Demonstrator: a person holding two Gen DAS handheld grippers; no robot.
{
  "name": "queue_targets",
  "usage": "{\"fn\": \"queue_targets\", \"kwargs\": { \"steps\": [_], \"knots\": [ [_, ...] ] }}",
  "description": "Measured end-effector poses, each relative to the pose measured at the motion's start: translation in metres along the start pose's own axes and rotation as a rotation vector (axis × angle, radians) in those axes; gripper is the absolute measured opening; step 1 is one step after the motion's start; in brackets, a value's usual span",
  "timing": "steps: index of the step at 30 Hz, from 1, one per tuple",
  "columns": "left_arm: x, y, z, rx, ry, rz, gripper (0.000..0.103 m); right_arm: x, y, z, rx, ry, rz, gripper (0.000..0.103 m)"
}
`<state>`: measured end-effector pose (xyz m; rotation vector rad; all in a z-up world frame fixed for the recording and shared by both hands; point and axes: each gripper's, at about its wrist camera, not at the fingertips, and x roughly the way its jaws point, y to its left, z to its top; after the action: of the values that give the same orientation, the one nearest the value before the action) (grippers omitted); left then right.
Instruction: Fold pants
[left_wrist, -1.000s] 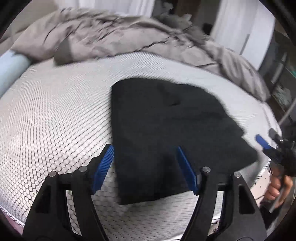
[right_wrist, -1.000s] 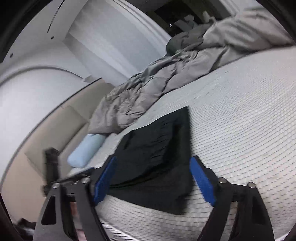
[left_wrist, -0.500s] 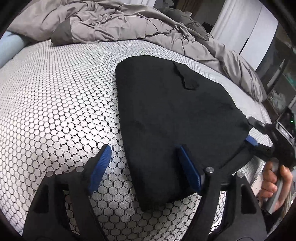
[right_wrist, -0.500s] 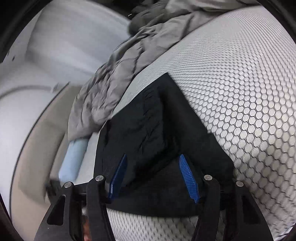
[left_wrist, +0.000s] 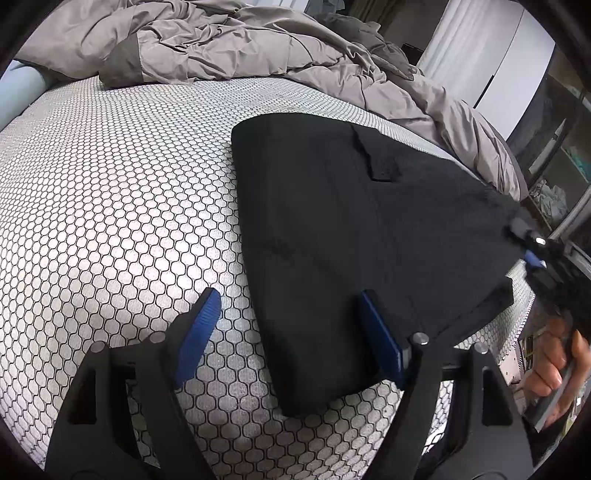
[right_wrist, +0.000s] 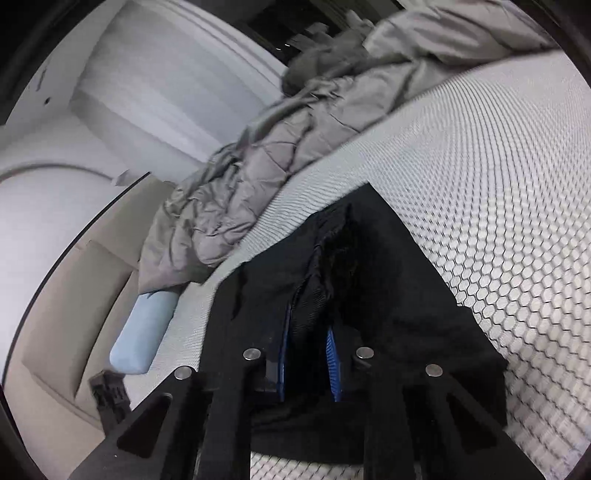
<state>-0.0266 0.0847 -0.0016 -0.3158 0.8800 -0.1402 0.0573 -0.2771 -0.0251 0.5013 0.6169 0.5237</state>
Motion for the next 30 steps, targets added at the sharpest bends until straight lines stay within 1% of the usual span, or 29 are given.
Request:
{"fn": "queue_targets", "kwargs": {
  "steps": [2, 3, 5, 7, 8, 9, 10, 11, 12, 15, 17, 18, 19, 21, 25, 28, 29, 30],
  "knots": [
    [-0.003, 0.0, 0.0, -0.004, 0.002, -0.006, 0.075, -0.02, 0.005, -0.006, -0.02, -0.021, 0.013, 0.016],
    [-0.004, 0.0, 0.0, -0.006, 0.003, -0.005, 0.075, -0.03, 0.001, -0.011, -0.011, -0.027, 0.011, 0.016],
    [-0.006, 0.001, 0.0, -0.003, 0.003, 0.01, 0.075, -0.035, -0.011, -0.019, 0.028, -0.017, -0.015, 0.017],
    [-0.006, 0.002, 0.0, -0.006, 0.009, 0.022, 0.075, -0.023, -0.03, -0.029, 0.062, 0.032, -0.076, 0.018],
    [-0.007, 0.002, 0.001, -0.009, 0.012, 0.024, 0.075, -0.013, -0.044, -0.032, 0.095, 0.081, -0.096, 0.02],
    [-0.008, 0.002, 0.001, -0.008, 0.015, 0.03, 0.075, -0.01, -0.052, -0.035, 0.13, 0.108, -0.08, 0.022],
    [-0.01, 0.002, 0.001, -0.003, 0.014, 0.035, 0.075, -0.012, -0.06, -0.036, 0.167, 0.112, -0.041, 0.024],
    [-0.011, 0.001, 0.001, 0.001, 0.011, 0.042, 0.075, -0.016, -0.062, -0.035, 0.177, 0.104, -0.01, 0.026],
    [-0.012, 0.001, 0.001, 0.005, 0.009, 0.052, 0.075, -0.023, -0.06, -0.031, 0.174, 0.083, 0.011, 0.029],
    [-0.01, 0.004, 0.002, -0.01, 0.014, 0.053, 0.075, -0.035, -0.051, -0.021, 0.114, 0.033, 0.009, 0.029],
    [-0.01, 0.005, 0.002, -0.018, 0.013, 0.056, 0.075, -0.03, -0.054, -0.019, 0.115, 0.043, 0.012, 0.029],
    [-0.01, 0.004, 0.002, -0.017, 0.012, 0.058, 0.075, -0.023, -0.058, -0.019, 0.115, 0.05, -0.002, 0.029],
    [-0.009, 0.003, 0.003, -0.016, 0.011, 0.061, 0.075, -0.014, -0.062, -0.021, 0.111, 0.054, -0.024, 0.024],
    [-0.009, 0.002, 0.002, -0.016, 0.013, 0.066, 0.075, -0.005, -0.071, -0.026, 0.11, 0.054, -0.038, 0.021],
    [-0.007, 0.002, 0.003, -0.007, 0.015, 0.069, 0.075, -0.025, -0.061, -0.026, 0.083, 0.018, 0.007, 0.016],
    [-0.006, 0.001, 0.004, -0.004, 0.017, 0.071, 0.075, -0.045, -0.049, -0.029, 0.04, -0.014, 0.02, 0.016],
    [-0.006, 0.001, 0.004, -0.003, 0.019, 0.074, 0.075, -0.045, -0.048, -0.03, 0.04, -0.011, 0.01, 0.016],
    [-0.006, 0.0, 0.005, -0.004, 0.021, 0.076, 0.075, -0.043, -0.051, -0.034, 0.026, -0.002, -0.044, 0.016]
  ]
}}
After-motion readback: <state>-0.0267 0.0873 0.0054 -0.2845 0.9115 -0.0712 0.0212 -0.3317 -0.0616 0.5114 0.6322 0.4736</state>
